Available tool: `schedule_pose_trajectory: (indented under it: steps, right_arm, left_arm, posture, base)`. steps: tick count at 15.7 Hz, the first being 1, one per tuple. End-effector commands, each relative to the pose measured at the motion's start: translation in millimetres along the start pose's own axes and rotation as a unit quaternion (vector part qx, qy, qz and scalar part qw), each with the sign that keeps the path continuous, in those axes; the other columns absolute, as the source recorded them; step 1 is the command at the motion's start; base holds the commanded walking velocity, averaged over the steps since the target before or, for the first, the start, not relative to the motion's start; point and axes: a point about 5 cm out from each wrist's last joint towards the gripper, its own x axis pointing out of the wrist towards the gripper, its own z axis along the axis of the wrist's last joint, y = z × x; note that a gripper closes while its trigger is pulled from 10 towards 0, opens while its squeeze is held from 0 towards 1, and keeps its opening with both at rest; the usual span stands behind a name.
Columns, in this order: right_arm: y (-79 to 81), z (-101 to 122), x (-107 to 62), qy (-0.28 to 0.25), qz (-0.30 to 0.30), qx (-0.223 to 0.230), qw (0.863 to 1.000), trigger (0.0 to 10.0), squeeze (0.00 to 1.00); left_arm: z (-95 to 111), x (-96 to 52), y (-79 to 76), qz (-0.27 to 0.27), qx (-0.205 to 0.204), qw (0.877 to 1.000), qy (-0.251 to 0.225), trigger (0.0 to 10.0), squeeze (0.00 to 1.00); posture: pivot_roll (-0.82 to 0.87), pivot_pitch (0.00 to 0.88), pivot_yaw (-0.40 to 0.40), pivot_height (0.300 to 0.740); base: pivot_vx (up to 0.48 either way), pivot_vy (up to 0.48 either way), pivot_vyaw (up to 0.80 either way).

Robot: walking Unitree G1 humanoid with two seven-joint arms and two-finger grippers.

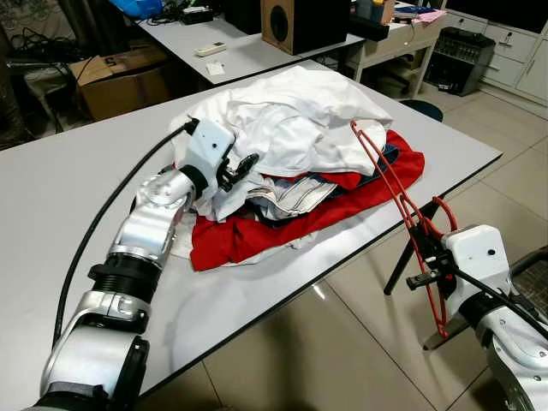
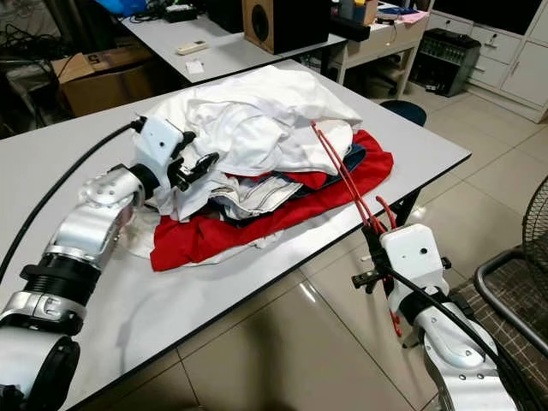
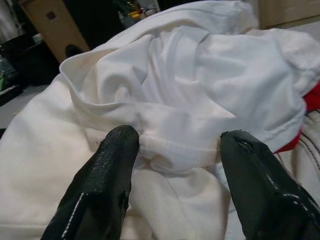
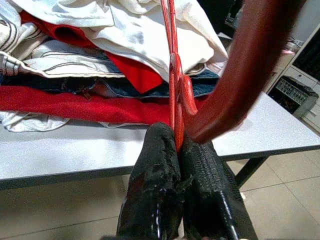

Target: Hang hanger

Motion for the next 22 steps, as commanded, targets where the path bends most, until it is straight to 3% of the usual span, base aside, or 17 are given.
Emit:
schedule_pose_trajectory:
  steps: [1,2,3,6,12,15,19,20,21,22]
  right_arm:
    - [-1.0,1.0,0.7,-0.005,-0.001,-0.004,1.000,10.0,0.00]
    - [-0.6,1.0,1.0,-0.005,0.000,-0.004,1.000,10.0,0.00]
    - [-0.5,1.0,1.1,-0.005,0.000,-0.004,1.000,10.0,0.00]
    - [-0.8,1.2,0.7,-0.005,-0.002,-0.003,1.000,10.0,0.00]
    - [-0.9,1.1,1.7,-0.005,-0.002,-0.003,1.000,10.0,0.00]
    - [-0.9,1.1,2.4,-0.005,-0.002,-0.003,1.000,10.0,0.00]
    - [-1.8,0.9,2.1,-0.004,-0.004,-0.003,1.000,10.0,0.00]
    - [-1.8,0.9,2.1,-0.005,-0.004,-0.003,1.000,10.0,0.00]
    - [-1.8,1.1,2.3,-0.005,-0.004,-0.003,1.000,10.0,0.00]
    - [-1.7,1.0,2.4,-0.005,-0.004,-0.003,1.000,10.0,0.00]
  left_arm:
    - [-0.1,2.3,2.8,0.017,0.000,1.000,0.006,8.3,0.00]
    - [1.0,3.8,3.7,0.026,-0.001,1.000,0.005,1.7,0.00]
    - [1.4,4.3,4.0,0.029,0.001,1.000,0.006,0.2,0.00]
    - [7.1,5.8,9.7,0.060,0.007,0.998,-0.004,0.0,0.00]
    - [13.2,7.9,6.0,0.054,0.003,0.998,-0.030,0.0,0.00]
    - [5.6,8.8,0.3,0.035,0.003,0.999,-0.008,0.0,0.00]
    - [1.7,7.7,3.1,0.050,0.012,0.999,0.007,0.0,0.00]
    - [2.7,7.5,4.5,0.059,0.016,0.998,0.004,10.0,0.00]
    - [5.0,6.8,4.0,0.054,-0.010,0.998,-0.009,10.0,0.00]
    - [6.4,5.8,4.0,0.054,-0.020,0.998,-0.018,10.0,1.00]
  posture:
    - [-0.20,0.000,0.071,0.740]
    - [-0.20,0.000,0.071,0.740]
    - [-0.20,0.000,0.071,0.740]
    - [-0.20,0.000,0.074,0.740]
    - [-0.19,0.000,0.072,0.740]
    - [-0.20,0.000,0.074,0.740]
    - [-0.20,0.000,0.074,0.740]
    - [-0.20,0.000,0.074,0.740]
    - [-0.20,0.000,0.074,0.740]
    - [-0.19,0.000,0.076,0.740]
  base:
    - [0.000,0.000,0.00]
    - [0.000,0.000,0.00]
    - [0.000,0.000,0.00]
    - [0.000,0.000,0.00]
    - [0.000,0.000,0.00]
    - [0.000,0.000,0.00]
    - [0.000,0.000,0.00]
    - [0.000,0.000,0.00]
    - [0.000,0.000,0.00]
    - [0.000,0.000,0.00]
